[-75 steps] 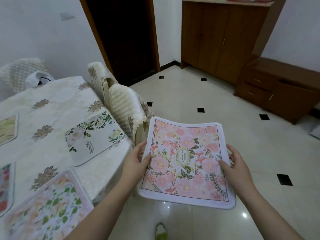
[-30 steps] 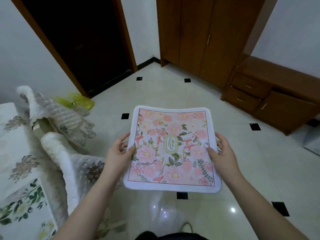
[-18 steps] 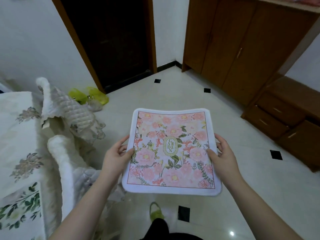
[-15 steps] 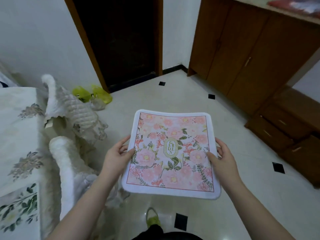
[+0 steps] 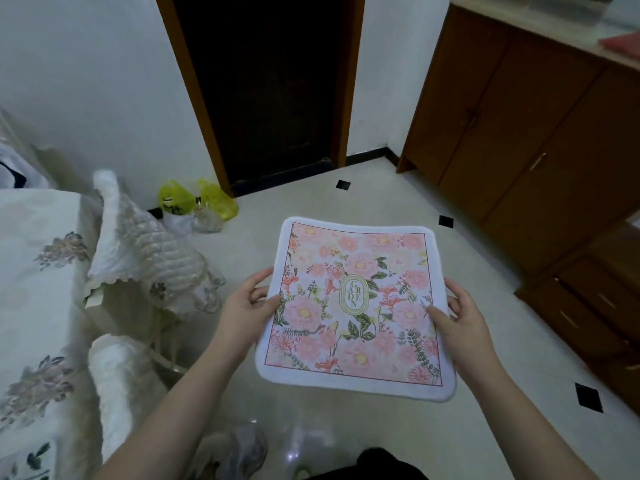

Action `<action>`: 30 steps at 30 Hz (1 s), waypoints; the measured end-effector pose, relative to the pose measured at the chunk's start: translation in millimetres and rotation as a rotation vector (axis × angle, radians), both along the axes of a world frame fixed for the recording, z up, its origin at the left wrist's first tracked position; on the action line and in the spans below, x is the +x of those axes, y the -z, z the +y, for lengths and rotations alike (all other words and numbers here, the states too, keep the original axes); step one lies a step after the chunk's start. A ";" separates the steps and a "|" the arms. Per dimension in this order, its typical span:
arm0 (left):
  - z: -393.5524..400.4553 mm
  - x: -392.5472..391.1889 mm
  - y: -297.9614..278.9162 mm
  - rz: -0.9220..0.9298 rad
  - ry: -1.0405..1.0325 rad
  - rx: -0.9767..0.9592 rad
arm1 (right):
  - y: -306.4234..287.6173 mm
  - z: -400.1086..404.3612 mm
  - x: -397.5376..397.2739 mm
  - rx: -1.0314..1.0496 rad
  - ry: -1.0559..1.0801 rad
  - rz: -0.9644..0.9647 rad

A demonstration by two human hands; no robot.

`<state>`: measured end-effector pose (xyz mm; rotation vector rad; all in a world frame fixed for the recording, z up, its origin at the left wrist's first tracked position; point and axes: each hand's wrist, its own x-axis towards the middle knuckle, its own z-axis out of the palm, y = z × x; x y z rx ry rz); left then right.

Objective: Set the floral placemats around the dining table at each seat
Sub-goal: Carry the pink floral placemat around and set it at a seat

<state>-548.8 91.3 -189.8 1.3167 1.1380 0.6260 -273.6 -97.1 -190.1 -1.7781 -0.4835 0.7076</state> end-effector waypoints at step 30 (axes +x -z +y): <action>227.1 80.5 -10.1 -0.044 -0.457 0.001 | 15.3 364.9 128.3 0.021 -0.432 0.045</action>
